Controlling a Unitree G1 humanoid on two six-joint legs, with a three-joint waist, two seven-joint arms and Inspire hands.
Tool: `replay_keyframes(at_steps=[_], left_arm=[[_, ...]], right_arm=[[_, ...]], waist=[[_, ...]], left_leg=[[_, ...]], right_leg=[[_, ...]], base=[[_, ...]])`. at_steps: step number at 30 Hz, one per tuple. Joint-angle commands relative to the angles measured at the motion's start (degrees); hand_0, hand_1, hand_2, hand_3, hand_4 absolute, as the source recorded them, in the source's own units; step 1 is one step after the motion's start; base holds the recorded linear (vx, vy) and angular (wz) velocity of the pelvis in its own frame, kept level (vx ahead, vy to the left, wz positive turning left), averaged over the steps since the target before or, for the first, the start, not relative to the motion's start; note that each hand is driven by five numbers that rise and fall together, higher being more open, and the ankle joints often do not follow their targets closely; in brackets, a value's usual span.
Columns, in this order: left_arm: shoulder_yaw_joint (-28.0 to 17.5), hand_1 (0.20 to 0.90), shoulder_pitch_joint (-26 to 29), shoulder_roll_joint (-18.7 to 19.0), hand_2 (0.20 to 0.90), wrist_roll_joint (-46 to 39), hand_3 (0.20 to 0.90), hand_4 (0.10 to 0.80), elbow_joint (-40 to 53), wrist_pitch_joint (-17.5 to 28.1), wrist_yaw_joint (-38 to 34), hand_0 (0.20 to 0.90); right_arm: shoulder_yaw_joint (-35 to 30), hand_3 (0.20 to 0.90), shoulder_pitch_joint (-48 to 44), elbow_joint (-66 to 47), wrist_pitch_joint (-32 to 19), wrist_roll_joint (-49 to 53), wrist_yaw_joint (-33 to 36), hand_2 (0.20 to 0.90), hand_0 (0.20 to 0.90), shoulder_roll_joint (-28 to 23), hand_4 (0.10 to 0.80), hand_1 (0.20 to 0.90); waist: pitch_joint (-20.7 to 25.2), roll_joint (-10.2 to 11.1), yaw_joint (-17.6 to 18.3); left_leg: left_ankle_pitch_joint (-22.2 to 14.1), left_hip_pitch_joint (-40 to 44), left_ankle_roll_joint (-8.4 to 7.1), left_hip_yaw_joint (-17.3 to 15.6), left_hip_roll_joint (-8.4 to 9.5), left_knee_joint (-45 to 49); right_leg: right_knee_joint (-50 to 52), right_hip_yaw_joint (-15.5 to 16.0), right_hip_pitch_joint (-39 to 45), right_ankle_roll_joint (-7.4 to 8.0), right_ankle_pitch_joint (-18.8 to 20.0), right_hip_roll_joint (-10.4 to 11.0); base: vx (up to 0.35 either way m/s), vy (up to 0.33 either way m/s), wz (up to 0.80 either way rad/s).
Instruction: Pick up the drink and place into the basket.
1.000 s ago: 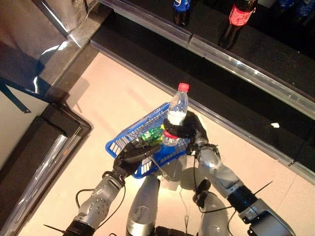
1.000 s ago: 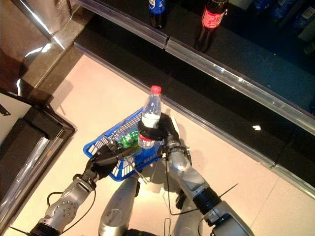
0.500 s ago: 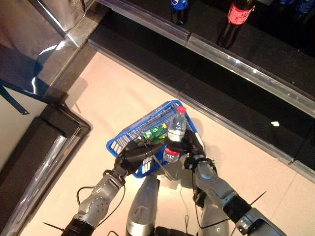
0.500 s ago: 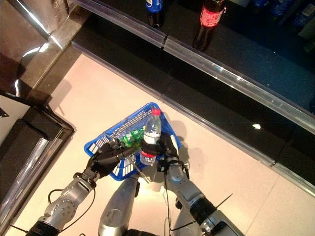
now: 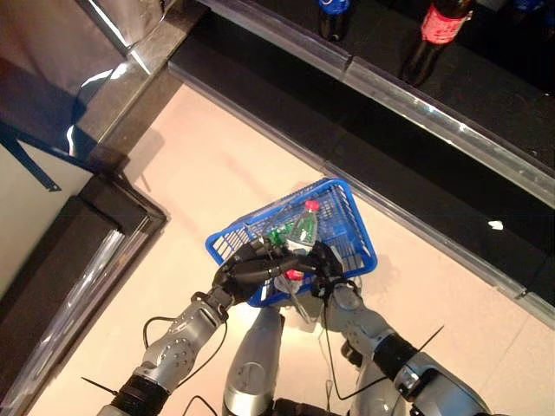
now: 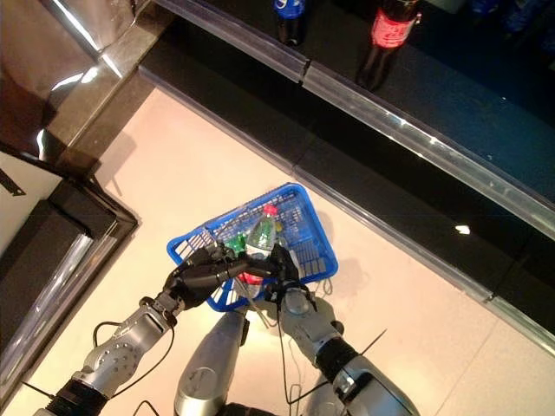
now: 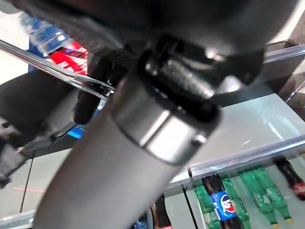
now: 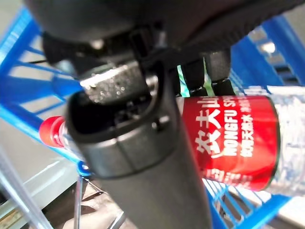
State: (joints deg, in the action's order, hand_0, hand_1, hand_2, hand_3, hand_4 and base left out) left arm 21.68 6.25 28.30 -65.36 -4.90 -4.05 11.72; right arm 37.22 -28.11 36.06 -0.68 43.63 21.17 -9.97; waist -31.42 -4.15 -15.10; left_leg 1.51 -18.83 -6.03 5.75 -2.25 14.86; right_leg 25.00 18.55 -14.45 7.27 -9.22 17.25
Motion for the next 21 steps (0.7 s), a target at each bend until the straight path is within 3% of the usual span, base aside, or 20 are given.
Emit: replay_keyframes(at_steps=[1,6,16,17,18,19,20,21], left_arm=[[1.78,0.300,6.75,-2.25,0.300,-3.71,0.200,0.100,27.27,3.96,18.92,0.300],[3.81,0.300,8.94,-0.95,0.300,-4.05,0.200,0.100,27.21,4.25,19.19,0.300],[3.27,0.300,11.56,-1.13,0.300,-6.10,0.200,0.100,26.59,1.19,17.75,0.300],[3.18,0.300,11.50,-1.05,0.300,-6.19,0.200,0.100,26.67,1.04,17.60,0.300],[3.13,0.300,11.51,-1.00,0.300,-6.24,0.200,0.100,26.70,0.99,17.57,0.300],[2.96,0.300,11.63,-0.85,0.300,-6.45,0.200,0.100,26.72,0.87,17.21,0.300],[2.91,0.300,11.80,-0.85,0.300,-6.72,0.200,0.100,26.68,0.78,16.90,0.300],[2.80,0.300,12.06,-0.96,0.300,-7.01,0.200,0.100,26.48,0.56,16.36,0.300]], right_arm=[[0.01,0.200,-8.21,-0.95,-8.28,10.60,-7.98,0.300,0.300,8.93,0.100,0.300],[-3.88,0.200,-12.43,2.70,-10.01,17.75,-9.33,0.300,0.300,8.66,0.100,0.300],[-14.70,0.200,-23.70,16.38,-8.24,30.72,-12.33,0.300,0.300,5.13,0.100,0.300],[-15.46,0.244,-24.54,17.11,-8.05,31.30,-12.44,0.338,0.338,4.65,0.144,0.338],[-15.65,0.439,-24.77,17.27,-8.00,31.38,-12.43,0.505,0.505,4.51,0.339,0.505],[-16.37,0.763,-25.97,18.10,-7.51,31.64,-12.91,0.782,0.782,4.00,0.663,0.782],[-16.58,0.763,-26.61,18.46,-7.12,31.75,-13.35,0.782,0.782,3.82,0.663,0.782],[-16.59,0.900,-27.42,18.87,-6.99,31.78,-14.01,0.900,0.900,3.62,0.800,0.900]], waist=[[1.63,-3.45,-1.53],[1.63,-3.82,-1.93],[1.63,-4.55,-3.52],[1.63,-4.59,-3.69],[1.63,-4.60,-3.74],[1.63,-4.65,-3.94],[1.63,-4.65,-4.05],[1.63,-4.61,-4.22]], left_leg=[[0.78,-1.81,3.51,2.30,3.62,2.69],[0.95,-2.70,3.74,2.53,4.01,2.73],[0.44,-3.99,4.06,2.79,4.71,4.04],[0.45,-4.05,4.09,2.88,4.79,3.98],[0.44,-4.08,4.11,2.90,4.81,3.99],[0.44,-4.18,4.19,3.00,4.92,3.98],[0.47,-4.30,4.24,3.03,4.97,3.93],[0.56,-4.51,4.31,3.08,5.02,3.86]], right_leg=[[-1.09,-0.28,2.79,-3.53,4.83,-0.85],[-1.20,-0.22,1.96,-3.28,5.59,-0.57],[-0.22,0.41,1.11,-3.15,5.90,0.51],[-0.29,0.48,1.08,-3.13,5.94,0.55],[-0.27,0.50,1.04,-3.13,5.96,0.58],[-0.20,0.60,0.87,-3.11,6.05,0.70],[-0.18,0.63,0.71,-3.10,6.08,0.72],[-0.06,0.68,0.40,-3.07,6.15,0.78]], base=[[0.022,-0.004,0.07],[0.013,0.007,0.11],[0.021,0.011,0.02],[0.025,0.012,0.05],[0.021,0.010,0.09],[0.013,0.006,0.12],[0.013,0.008,0.13],[0.003,0.002,0.08]])
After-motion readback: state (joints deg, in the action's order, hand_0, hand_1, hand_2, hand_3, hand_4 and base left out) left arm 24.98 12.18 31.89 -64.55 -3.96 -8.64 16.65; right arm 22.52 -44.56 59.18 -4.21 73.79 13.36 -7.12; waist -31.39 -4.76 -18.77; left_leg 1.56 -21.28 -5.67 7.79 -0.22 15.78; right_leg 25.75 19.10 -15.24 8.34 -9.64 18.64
